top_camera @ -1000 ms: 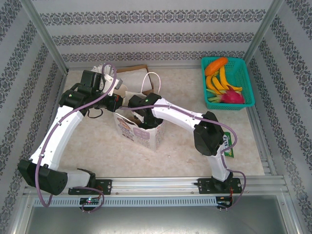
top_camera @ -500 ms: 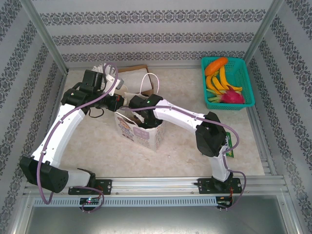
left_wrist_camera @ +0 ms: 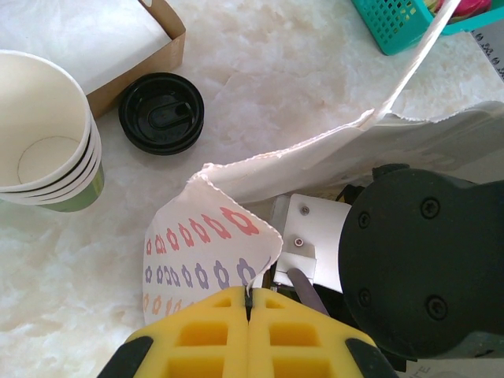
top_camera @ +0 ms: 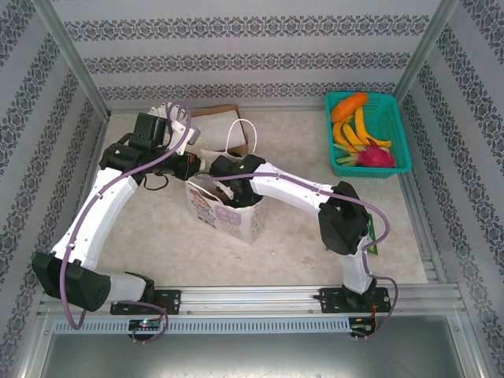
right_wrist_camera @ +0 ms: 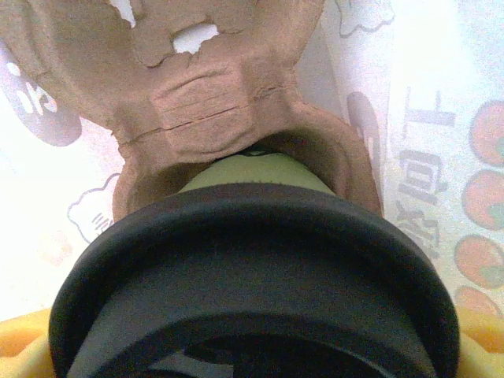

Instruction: Pack the takeout coffee

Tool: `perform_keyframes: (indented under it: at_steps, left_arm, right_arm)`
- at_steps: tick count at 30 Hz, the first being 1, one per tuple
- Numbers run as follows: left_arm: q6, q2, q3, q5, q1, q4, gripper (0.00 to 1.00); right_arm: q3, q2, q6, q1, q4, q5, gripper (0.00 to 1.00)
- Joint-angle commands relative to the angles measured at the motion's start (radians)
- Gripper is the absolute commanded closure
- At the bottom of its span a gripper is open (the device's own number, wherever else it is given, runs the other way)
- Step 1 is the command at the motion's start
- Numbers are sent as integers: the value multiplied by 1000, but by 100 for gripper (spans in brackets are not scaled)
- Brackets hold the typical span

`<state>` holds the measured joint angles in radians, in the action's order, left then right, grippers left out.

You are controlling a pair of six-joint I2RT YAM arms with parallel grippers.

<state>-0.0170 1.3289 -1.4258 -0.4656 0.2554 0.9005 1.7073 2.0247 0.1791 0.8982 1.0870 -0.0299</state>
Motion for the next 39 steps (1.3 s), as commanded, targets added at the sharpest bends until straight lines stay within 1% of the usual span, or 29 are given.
perform_keyframes:
  at_steps: [1, 5, 17, 21, 25, 31, 39]
  left_arm:
    - [11, -13, 10, 13, 9, -11, 100]
    - [12, -22, 11, 16, 9, -10, 100]
    - [11, -58, 31, 46, 8, -15, 100]
    - [11, -58, 34, 46, 9, -13, 100]
    - [8, -59, 33, 47, 9, -13, 100]
    - [3, -60, 32, 48, 9, -10, 100]
    - [3, -66, 31, 56, 9, -7, 100]
  right_arm:
    - [-106, 169, 0, -20, 12, 43, 34]
    - [-72, 159, -2, -22, 43, 35, 33]
    - [62, 77, 6, -20, 138, -10, 24]
    - [96, 65, 6, -19, 175, -10, 17]
    - [121, 52, 7, -19, 189, -8, 14]
    - [150, 52, -1, -19, 202, -8, 7]
    - [158, 55, -9, -17, 211, -7, 6]
